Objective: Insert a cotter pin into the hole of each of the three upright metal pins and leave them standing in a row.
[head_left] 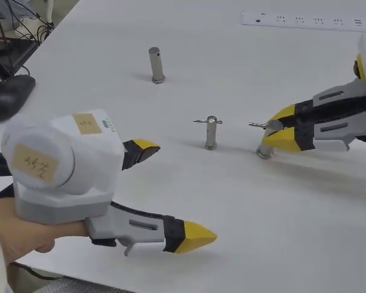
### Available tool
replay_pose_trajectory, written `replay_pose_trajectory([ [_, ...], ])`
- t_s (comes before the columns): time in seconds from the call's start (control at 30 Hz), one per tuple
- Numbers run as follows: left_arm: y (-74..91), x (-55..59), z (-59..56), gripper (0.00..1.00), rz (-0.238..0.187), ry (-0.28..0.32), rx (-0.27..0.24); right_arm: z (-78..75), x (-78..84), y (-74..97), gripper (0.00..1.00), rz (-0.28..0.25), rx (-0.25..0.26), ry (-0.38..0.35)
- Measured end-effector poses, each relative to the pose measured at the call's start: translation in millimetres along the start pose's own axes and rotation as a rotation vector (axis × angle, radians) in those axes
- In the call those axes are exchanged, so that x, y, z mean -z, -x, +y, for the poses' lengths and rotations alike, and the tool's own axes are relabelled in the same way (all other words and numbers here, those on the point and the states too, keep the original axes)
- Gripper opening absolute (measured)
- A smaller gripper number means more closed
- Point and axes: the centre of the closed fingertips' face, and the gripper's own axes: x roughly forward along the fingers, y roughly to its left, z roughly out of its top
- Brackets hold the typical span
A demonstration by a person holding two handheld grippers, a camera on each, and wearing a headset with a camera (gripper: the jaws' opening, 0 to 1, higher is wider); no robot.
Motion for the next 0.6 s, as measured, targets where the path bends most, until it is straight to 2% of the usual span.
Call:
replay_pose_trajectory([
  [0.3, -1.3, 2.4, -2.5, 0.91, 0.009, 0.015, 0.013, 1.3, -1.8, 0.1, 0.14, -0.001, -0.013, -0.031],
  [0.43, -1.2, 0.7, -3.6, 0.91, -0.008, 0.030, 0.018, 1.8, -2.9, 0.1, 0.15, -0.006, -0.010, -0.031],
  [0.6, -0.2, -0.3, -1.7, 0.91, -0.010, 0.031, 0.014, 1.8, -7.1, -0.6, 0.17, -0.018, 0.006, -0.044],
])
